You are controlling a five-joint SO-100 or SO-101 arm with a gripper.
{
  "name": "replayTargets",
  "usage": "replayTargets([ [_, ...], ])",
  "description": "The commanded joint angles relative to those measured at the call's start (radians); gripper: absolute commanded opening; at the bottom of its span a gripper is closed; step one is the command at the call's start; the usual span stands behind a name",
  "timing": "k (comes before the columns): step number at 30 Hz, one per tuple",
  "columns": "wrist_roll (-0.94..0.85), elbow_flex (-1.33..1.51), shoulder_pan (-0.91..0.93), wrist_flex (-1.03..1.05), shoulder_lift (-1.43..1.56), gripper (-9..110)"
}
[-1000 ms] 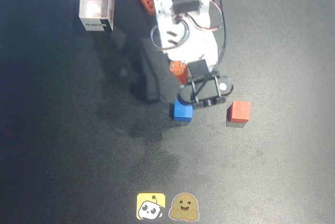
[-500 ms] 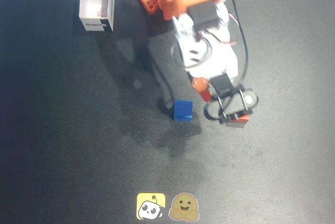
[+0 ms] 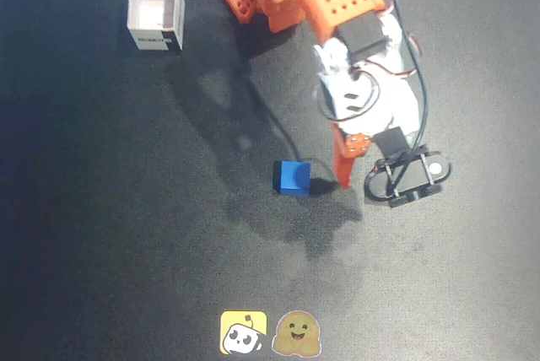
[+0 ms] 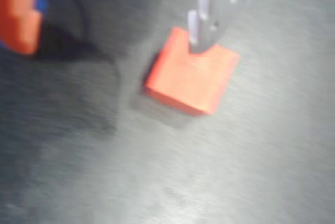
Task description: Put the red cube on top of the blue cube.
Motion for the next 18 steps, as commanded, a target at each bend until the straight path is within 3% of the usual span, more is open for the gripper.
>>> replayTargets([
  [1,0.054,-0.055,-0.028,-0.023,-0.011,24],
  [18,0.238,-0.048,-0.066,-0.064,-0.114,24],
])
